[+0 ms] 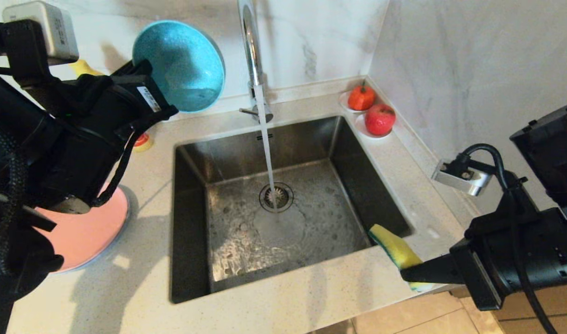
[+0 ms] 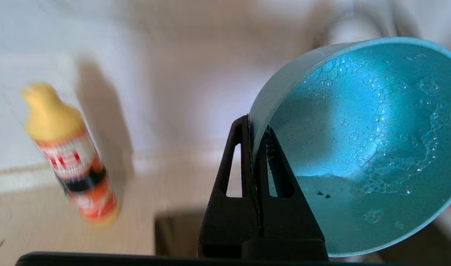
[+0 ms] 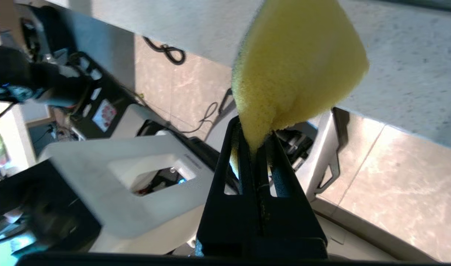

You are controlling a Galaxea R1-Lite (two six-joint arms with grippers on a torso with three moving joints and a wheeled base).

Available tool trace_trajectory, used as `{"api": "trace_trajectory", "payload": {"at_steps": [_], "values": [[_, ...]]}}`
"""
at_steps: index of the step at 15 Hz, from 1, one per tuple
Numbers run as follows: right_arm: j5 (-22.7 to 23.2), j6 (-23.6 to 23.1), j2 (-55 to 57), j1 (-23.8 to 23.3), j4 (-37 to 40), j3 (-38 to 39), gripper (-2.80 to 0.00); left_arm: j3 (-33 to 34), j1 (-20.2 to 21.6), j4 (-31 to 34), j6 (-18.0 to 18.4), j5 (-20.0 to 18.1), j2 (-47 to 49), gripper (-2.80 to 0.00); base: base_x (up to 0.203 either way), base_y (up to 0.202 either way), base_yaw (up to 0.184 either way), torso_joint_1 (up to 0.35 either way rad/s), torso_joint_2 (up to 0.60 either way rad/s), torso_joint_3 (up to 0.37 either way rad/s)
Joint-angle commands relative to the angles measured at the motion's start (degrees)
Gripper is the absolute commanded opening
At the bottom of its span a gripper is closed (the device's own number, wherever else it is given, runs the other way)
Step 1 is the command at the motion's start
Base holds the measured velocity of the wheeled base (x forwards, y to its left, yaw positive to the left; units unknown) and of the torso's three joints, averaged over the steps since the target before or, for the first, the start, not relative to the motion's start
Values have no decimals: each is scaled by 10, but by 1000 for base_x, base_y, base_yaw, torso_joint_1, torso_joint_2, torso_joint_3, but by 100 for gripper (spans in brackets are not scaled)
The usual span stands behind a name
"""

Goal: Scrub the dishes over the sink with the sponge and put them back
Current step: Wash the bowl

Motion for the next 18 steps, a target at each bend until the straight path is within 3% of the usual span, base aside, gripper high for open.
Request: {"api": "trace_trajectory", "payload": {"at_steps": [1,2,4,8,13,18], "values": [[13,3,-25,15,28,-28,-280,0,-2,128,-3,-28,-49,-280,0,0,0,0,0,0],[25,4,-35,26,53,-52,-280,-1,-6,195,-6,-52,-72,-280,0,0,0,0,0,0],[58,9,-43,42,94,-97,-280,-1,-39,262,-8,-83,-93,-280,0,0,0,0,0,0],[122,42,-30,57,159,-203,-280,-1,-82,299,-5,-81,-88,-280,0,0,0,0,0,0],[203,77,9,61,216,-297,-280,-4,-117,283,-5,-64,-39,-280,0,0,0,0,0,0],[207,83,58,101,215,-318,-280,-22,-145,169,-7,1,44,-280,0,0,0,0,0,0]]}}
